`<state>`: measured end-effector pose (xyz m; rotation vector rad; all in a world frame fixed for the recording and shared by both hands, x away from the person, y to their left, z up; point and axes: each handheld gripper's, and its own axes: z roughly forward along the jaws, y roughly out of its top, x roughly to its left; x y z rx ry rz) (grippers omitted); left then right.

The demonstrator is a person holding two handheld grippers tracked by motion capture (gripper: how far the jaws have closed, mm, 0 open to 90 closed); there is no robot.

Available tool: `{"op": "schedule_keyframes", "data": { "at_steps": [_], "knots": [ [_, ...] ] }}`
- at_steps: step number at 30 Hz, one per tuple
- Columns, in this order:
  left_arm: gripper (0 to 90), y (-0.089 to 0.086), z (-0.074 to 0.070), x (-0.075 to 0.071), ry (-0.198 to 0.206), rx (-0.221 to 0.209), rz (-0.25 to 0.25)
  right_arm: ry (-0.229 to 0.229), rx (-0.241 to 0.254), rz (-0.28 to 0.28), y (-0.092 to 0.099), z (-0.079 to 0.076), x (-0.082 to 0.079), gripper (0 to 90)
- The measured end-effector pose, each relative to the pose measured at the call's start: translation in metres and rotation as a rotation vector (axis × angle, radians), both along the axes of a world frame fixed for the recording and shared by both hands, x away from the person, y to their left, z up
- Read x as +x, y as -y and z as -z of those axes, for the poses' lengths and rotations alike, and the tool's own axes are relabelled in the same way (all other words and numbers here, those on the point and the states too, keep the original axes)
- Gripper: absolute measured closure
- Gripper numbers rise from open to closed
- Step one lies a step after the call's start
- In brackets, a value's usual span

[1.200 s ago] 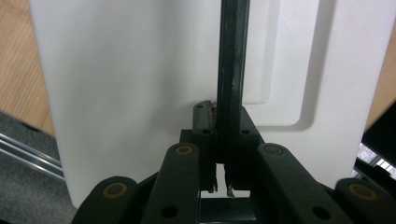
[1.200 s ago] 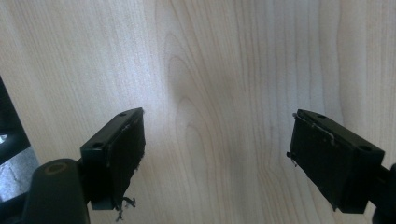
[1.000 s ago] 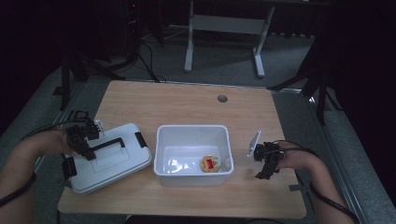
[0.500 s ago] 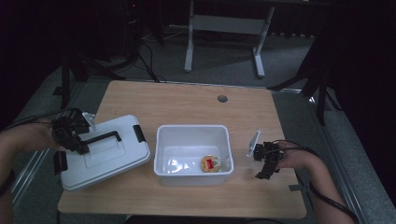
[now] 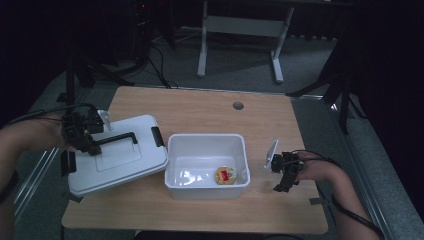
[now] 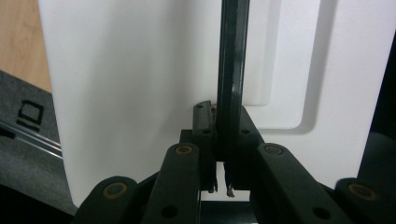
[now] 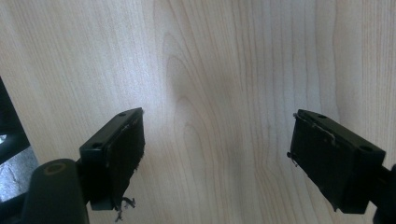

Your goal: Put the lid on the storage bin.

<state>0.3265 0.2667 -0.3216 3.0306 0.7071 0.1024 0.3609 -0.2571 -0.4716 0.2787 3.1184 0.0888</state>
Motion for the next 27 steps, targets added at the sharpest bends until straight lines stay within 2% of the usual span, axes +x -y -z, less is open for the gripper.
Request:
{"op": "schedule_keyframes", "data": {
  "at_steps": [4,8,11,19,22,27],
  "knots": [
    [83.4,0.013,-0.010,0.004,0.001,0.000,0.029,0.004,0.000,-0.002,0.000,-0.001,0.000,17.4],
    [83.4,0.028,-0.017,0.007,0.006,0.021,0.055,0.002,0.002,0.000,0.000,-0.002,0.000,17.4],
    [83.4,0.040,-0.020,0.010,0.001,0.014,0.074,0.003,0.006,-0.003,0.000,-0.002,0.000,17.4],
    [83.4,0.073,-0.016,0.019,-0.005,0.000,0.147,0.006,0.005,-0.002,0.003,-0.003,-0.001,17.4],
    [83.4,0.085,-0.014,0.022,-0.003,-0.023,0.166,0.007,0.006,-0.002,0.003,-0.003,-0.001,17.4],
    [83.4,0.105,-0.012,0.027,-0.001,-0.039,0.204,0.004,0.006,0.003,0.004,-0.001,-0.001,17.4]
  ]
}}
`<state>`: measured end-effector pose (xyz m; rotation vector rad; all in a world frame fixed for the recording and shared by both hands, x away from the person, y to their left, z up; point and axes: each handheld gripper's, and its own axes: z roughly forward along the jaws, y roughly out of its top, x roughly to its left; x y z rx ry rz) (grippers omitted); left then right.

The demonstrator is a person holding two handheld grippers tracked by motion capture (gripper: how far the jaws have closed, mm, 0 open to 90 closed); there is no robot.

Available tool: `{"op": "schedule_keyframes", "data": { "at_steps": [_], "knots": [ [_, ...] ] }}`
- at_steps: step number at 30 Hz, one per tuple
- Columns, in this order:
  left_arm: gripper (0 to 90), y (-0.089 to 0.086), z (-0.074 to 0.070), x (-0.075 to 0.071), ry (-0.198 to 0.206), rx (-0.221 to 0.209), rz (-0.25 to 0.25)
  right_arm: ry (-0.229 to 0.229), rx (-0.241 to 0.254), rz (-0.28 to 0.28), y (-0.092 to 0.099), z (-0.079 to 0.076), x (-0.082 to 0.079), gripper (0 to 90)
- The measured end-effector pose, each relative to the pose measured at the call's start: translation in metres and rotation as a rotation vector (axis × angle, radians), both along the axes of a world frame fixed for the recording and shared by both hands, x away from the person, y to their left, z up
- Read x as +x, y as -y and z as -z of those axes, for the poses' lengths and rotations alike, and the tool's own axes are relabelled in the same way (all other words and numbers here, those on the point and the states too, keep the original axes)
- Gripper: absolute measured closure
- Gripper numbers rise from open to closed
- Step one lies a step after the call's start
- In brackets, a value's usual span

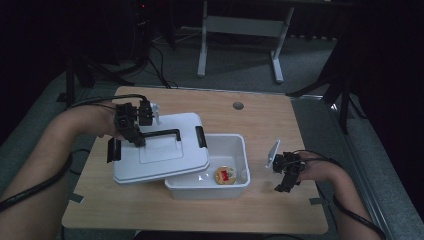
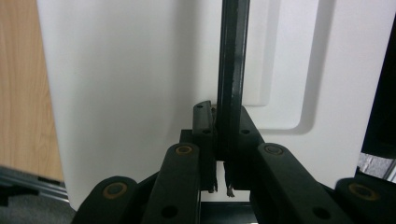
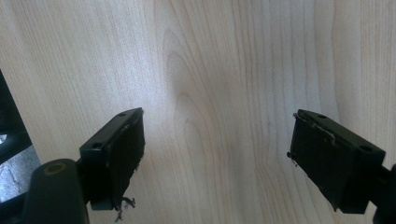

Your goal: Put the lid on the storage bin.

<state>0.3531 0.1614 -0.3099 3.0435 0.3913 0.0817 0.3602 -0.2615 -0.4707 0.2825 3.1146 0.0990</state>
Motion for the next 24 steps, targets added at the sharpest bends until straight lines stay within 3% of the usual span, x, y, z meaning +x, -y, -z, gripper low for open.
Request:
{"op": "schedule_keyframes", "data": {
  "at_steps": [3,10,24],
  "knots": [
    [83.4,0.010,-0.001,0.002,0.001,-0.041,0.021,-0.002,0.002,0.002,0.000,0.001,0.001,17.4],
    [83.4,0.036,-0.001,0.006,0.004,-0.019,0.053,-0.005,0.003,0.000,-0.002,0.002,0.001,17.4],
    [83.4,0.074,0.013,0.015,-0.003,-0.042,0.097,-0.003,0.009,0.006,0.002,0.003,0.000,17.4]
  ]
}}
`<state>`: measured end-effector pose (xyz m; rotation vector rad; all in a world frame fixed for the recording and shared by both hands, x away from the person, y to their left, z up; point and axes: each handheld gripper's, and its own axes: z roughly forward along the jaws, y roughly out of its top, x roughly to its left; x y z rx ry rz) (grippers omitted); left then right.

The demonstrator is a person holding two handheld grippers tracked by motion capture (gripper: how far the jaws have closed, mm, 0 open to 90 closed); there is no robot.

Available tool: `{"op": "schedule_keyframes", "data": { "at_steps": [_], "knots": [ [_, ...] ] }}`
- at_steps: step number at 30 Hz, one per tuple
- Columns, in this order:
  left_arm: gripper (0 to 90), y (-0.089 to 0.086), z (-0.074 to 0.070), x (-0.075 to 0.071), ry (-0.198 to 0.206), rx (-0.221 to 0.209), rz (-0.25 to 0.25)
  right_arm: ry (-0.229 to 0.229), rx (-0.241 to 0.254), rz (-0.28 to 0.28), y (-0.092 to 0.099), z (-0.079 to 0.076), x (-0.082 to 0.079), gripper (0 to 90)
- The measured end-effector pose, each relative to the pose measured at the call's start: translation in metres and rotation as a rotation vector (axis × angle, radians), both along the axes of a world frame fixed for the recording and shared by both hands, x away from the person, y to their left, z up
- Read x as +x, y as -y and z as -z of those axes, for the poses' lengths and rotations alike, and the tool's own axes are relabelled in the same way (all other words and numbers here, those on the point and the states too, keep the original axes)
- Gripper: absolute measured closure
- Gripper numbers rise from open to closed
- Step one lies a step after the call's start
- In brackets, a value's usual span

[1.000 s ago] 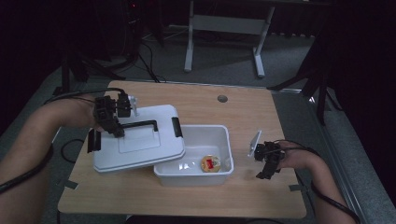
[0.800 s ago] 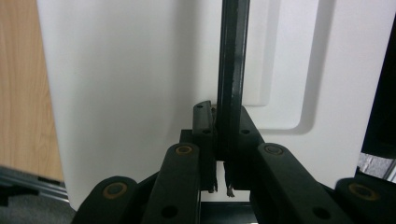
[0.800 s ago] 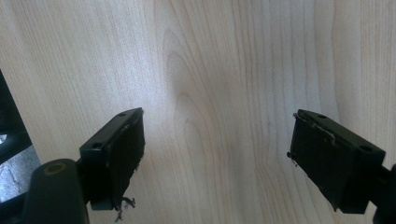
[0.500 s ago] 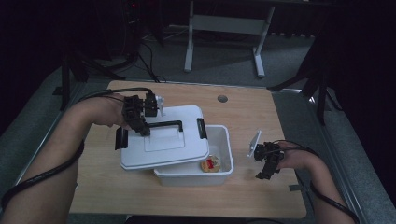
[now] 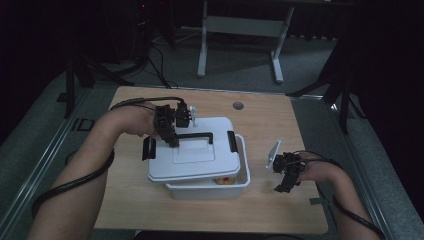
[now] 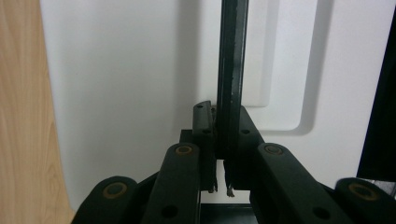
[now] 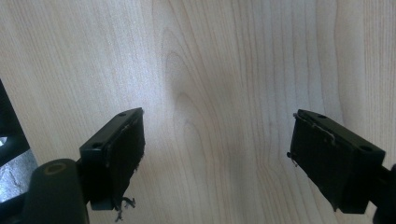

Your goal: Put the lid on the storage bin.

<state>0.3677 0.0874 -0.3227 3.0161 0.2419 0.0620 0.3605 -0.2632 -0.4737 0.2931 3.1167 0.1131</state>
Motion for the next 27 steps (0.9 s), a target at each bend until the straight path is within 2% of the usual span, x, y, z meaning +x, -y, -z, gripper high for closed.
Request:
{"op": "schedule_keyframes", "data": {
  "at_steps": [14,16,22,27],
  "knots": [
    [83.4,0.037,0.021,0.006,-0.026,0.007,0.065,-0.004,0.004,-0.002,0.000,0.003,0.000,17.5],
    [83.4,0.040,0.022,0.004,-0.026,0.018,0.076,-0.005,0.002,0.001,0.001,0.003,0.000,17.5],
    [83.4,0.042,0.029,0.006,-0.039,0.038,0.064,-0.006,0.006,0.005,0.002,0.003,0.000,17.6],
    [83.4,0.042,0.034,0.008,-0.050,0.026,0.065,-0.007,0.006,0.003,0.001,0.004,0.000,17.6]
  ]
}}
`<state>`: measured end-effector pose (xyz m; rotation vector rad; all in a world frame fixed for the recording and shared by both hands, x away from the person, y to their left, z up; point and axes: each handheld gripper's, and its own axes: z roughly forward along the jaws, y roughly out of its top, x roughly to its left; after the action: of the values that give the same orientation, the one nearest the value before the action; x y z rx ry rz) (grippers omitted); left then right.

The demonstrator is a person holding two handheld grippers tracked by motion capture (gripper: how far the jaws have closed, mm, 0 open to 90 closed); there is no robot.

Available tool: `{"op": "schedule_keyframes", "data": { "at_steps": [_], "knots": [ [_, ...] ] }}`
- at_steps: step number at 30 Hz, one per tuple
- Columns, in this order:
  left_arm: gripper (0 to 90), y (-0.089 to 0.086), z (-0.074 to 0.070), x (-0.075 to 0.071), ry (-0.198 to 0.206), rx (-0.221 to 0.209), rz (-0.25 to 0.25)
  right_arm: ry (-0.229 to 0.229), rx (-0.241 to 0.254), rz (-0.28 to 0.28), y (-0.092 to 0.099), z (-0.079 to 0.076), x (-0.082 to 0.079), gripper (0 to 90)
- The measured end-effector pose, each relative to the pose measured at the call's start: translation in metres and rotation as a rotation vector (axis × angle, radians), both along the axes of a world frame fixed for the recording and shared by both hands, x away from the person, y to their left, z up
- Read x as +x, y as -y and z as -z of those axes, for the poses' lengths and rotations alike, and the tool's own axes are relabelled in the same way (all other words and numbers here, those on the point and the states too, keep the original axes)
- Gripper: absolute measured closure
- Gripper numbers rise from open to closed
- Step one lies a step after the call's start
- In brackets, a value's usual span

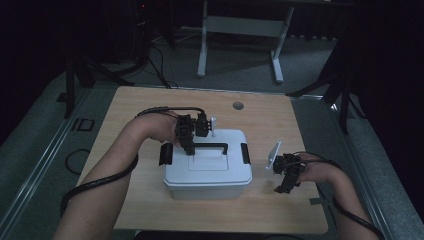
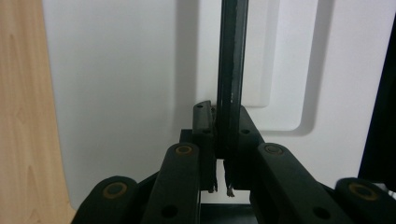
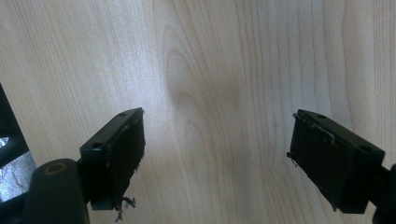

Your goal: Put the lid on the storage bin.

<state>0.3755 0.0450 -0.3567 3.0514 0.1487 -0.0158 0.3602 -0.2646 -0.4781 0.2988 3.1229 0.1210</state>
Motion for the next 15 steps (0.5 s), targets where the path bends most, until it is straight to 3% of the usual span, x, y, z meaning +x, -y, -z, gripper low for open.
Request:
{"op": "schedule_keyframes", "data": {
  "at_steps": [10,15],
  "knots": [
    [83.3,0.001,0.011,0.002,-0.013,0.016,-0.005,-0.002,0.001,-0.001,-0.001,0.001,0.000,17.6],
    [83.3,-0.002,0.015,0.003,-0.021,-0.004,-0.014,-0.003,0.004,-0.006,-0.001,0.003,-0.001,17.6]
  ]
}}
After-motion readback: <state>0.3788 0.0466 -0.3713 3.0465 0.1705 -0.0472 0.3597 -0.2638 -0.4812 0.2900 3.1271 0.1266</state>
